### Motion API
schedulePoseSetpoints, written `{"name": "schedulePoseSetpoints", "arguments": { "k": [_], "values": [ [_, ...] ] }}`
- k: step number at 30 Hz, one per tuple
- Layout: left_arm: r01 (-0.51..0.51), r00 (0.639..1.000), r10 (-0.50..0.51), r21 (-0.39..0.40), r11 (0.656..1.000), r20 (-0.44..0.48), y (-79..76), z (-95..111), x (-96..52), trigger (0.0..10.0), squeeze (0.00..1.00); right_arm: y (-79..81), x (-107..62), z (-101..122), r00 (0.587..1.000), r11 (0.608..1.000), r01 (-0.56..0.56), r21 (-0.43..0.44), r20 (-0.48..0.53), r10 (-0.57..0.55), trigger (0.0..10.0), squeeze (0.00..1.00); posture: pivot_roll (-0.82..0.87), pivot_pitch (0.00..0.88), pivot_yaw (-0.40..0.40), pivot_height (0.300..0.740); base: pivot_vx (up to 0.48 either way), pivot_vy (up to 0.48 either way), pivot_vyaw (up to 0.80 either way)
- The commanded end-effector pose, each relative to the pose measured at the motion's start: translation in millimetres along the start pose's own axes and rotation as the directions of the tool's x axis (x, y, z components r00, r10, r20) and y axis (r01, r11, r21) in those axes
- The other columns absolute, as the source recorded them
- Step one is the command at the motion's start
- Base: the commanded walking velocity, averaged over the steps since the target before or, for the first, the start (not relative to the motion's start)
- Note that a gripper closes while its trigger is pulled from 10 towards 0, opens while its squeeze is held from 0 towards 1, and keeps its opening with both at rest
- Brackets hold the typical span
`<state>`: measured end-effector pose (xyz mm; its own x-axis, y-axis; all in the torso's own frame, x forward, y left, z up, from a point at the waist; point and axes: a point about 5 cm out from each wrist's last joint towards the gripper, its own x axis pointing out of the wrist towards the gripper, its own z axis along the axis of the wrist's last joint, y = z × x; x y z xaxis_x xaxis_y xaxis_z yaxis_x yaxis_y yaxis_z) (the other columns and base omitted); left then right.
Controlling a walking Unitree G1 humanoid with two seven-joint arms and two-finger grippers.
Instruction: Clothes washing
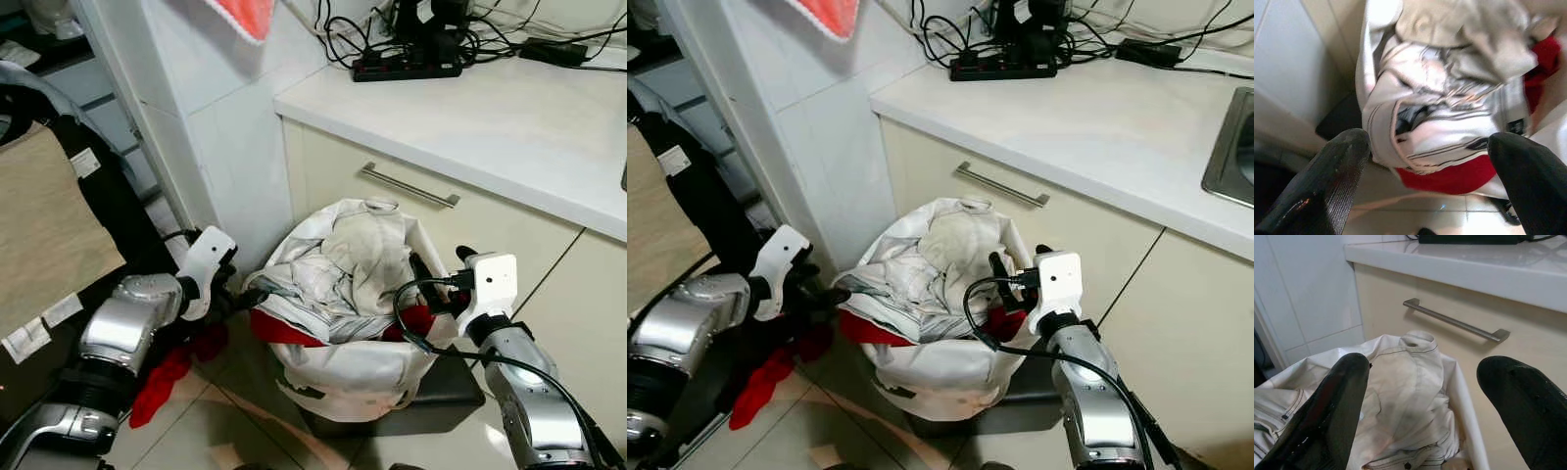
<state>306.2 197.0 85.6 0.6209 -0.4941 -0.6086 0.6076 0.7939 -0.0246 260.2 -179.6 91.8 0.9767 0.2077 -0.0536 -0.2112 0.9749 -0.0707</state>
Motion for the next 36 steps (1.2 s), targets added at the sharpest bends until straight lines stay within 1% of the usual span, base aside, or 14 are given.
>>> {"name": "schedulePoseSetpoints", "arguments": {
  "k": [1,2,7,10,14,17,19,20,22,24,27,30,33,36],
  "values": [
    [-0.056,0.998,0.056,0.035,0.998,-0.018,6.6,0,0.1,10.0,0.0,1.1,-4.6,-1,1.0,1.0,0.001,0.01,-0.013,-0.001,10.0,0.0,-0.23,0.011,0.084,0.74,0.0,0.0,0.0],
    [-0.064,0.998,0.064,0.024,0.998,-0.011,7.4,0,1.5,10.0,0.0,0.6,-6.3,-2,1.0,1.0,0.006,0.011,-0.02,-0.006,10.0,0.0,-0.23,0.012,0.086,0.74,0.0,0.0,0.0],
    [-0.087,0.996,0.087,0.025,0.996,-0.007,9.6,-1,5.6,10.0,0.0,1.7,-7.0,-3,1.0,1.0,0.008,0.013,-0.028,-0.008,10.0,0.0,-0.23,0.014,0.09,0.74,0.0,0.0,0.0],
    [-0.119,0.993,0.118,0.063,0.991,0.014,9.6,0,11.0,10.0,0.0,3.6,-7.0,-2,1.0,1.0,0.008,0.016,-0.031,-0.008,10.0,0.0,-0.23,0.015,0.093,0.74,0.0,0.0,0.0],
    [-0.117,0.993,0.116,0.044,0.992,0.031,7.1,2,14.6,10.0,0.0,4.2,-7.3,-2,0.999,1.0,0.007,0.018,-0.032,-0.007,10.0,0.0,-0.23,0.016,0.092,0.74,0.0,0.0,0.0],
    [-0.121,0.992,0.12,0.035,0.992,0.026,0.6,-2,25.2,10.0,0.0,4.8,-8.3,-1,0.999,1.0,0.004,0.018,-0.035,-0.004,10.0,0.0,-0.24,0.023,0.09,0.74,0.0,0.0,0.0],
    [-0.131,0.991,0.131,0.038,0.991,0.024,0.0,-3,27.6,10.0,0.0,4.9,-8.7,-1,0.999,1.0,0.003,0.017,-0.036,-0.003,10.0,0.0,-0.24,0.027,0.087,0.74,0.0,0.0,0.0],
    [-0.159,0.987,0.158,0.055,0.986,0.029,-0.3,-2,31.7,10.0,0.0,4.8,-10.2,0,0.999,1.0,0.001,0.015,-0.036,-0.001,10.0,0.0,-0.25,0.035,0.083,0.74,0.0,0.0,0.0],
    [-0.169,0.985,0.167,0.059,0.984,0.032,-0.4,-1,32.8,10.0,0.0,4.7,-11.0,0,0.999,1.0,0.001,0.014,-0.037,0.0,10.0,0.0,-0.26,0.04,0.079,0.74,0.0,0.0,0.0],
    [-0.235,0.972,0.233,0.115,0.965,0.034,2.6,1,36.3,10.0,0.0,3.4,-15.5,0,0.999,1.0,-0.005,0.004,-0.049,0.005,10.0,0.0,-0.27,0.053,0.074,0.74,0.0,0.0,0.0],
    [-0.293,0.956,0.292,0.163,0.942,0.034,6.5,2,38.8,10.0,0.0,1.1,-21.7,-1,0.998,1.0,-0.005,-0.008,-0.065,0.004,10.0,0.0,-0.29,0.063,0.069,0.74,0.0,0.0,0.0],
    [-0.299,0.954,0.298,0.161,0.941,0.033,6.9,1,39.7,10.0,0.0,0.5,-23.5,-1,0.998,1.0,-0.004,-0.01,-0.068,0.004,10.0,0.0,-0.3,0.07,0.068,0.74,0.0,0.0,0.0],
    [-0.3,0.954,0.3,0.164,0.94,0.029,5.3,-1,42.3,10.0,0.0,-1.3,-28.8,-1,0.997,1.0,0.001,-0.014,-0.075,-0.002,10.0,0.0,-0.31,0.08,0.069,0.74,0.0,0.0,0.0],
    [-0.291,0.956,0.294,0.183,0.939,0.012,2.2,-5,47.0,10.0,0.0,-1.3,-32.3,0,0.997,1.0,0.004,-0.014,-0.082,-0.006,10.0,0.0,-0.32,0.09,0.07,0.74,0.0,0.0,0.0]
  ]
}}
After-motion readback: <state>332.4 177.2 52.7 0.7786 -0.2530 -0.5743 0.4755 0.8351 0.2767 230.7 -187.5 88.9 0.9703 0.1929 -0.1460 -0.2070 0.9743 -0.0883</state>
